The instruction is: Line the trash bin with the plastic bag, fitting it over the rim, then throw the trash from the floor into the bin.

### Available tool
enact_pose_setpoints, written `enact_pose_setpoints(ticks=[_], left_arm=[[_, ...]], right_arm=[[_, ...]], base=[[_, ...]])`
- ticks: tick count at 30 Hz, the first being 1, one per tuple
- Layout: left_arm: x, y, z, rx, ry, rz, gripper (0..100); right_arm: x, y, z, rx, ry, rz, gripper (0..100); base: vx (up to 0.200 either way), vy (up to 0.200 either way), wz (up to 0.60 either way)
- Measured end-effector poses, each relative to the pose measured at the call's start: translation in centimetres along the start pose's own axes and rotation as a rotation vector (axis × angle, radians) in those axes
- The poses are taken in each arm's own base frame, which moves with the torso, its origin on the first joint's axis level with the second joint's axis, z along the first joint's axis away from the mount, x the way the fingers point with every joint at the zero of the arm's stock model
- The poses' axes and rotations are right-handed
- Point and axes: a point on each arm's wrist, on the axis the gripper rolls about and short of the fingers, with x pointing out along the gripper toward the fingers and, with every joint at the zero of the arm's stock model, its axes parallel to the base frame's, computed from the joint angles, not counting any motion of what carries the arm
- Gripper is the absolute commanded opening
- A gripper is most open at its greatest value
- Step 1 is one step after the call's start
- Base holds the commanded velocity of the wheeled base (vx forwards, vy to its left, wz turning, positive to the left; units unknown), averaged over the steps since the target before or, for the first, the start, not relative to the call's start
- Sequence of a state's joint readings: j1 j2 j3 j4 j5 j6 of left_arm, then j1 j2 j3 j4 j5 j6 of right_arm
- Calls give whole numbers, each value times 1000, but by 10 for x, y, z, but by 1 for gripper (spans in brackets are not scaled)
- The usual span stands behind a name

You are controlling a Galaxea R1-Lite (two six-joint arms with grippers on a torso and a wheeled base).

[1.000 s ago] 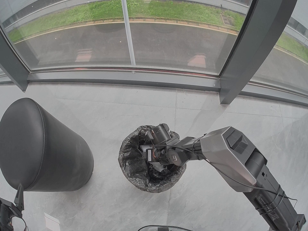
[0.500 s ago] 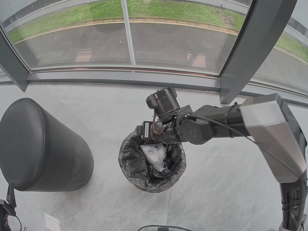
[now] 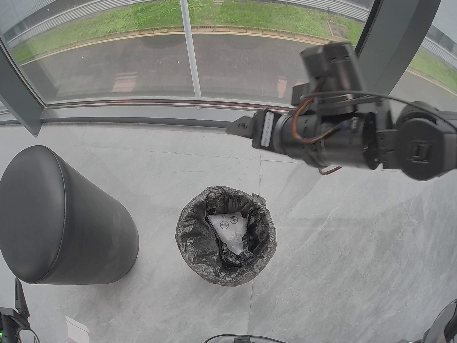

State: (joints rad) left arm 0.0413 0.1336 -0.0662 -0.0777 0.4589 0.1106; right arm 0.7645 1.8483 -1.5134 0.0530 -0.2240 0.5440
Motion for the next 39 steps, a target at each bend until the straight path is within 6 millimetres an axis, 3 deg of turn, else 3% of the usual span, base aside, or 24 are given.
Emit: enact_pose_setpoints(ticks=[8,18,23,31,35,39], left_arm=[[-3,-3,-14,-16,-32,-154,100],[-8,-6,-17,-67,-86,-427,100],[-9,-7,-17,-122,-77,-485,100],[-9,-7,-17,-180,-62,-467,100],[-9,-6,-17,-188,-62,-453,100],[-8,-7,-19,-161,-50,-453,100]], right_arm=[[-84,-15,14,-2,-94,50,100],[-179,-50,2,-106,-200,57,100],[-225,-80,-11,-160,-285,5,100],[-289,-130,-60,-214,-443,-175,100],[-303,-148,-96,-232,-478,-260,100],[-305,-165,-135,-239,-479,-325,100]], base=[[0,0,0],[0,0,0],[0,0,0],[0,0,0],[0,0,0],[0,0,0]])
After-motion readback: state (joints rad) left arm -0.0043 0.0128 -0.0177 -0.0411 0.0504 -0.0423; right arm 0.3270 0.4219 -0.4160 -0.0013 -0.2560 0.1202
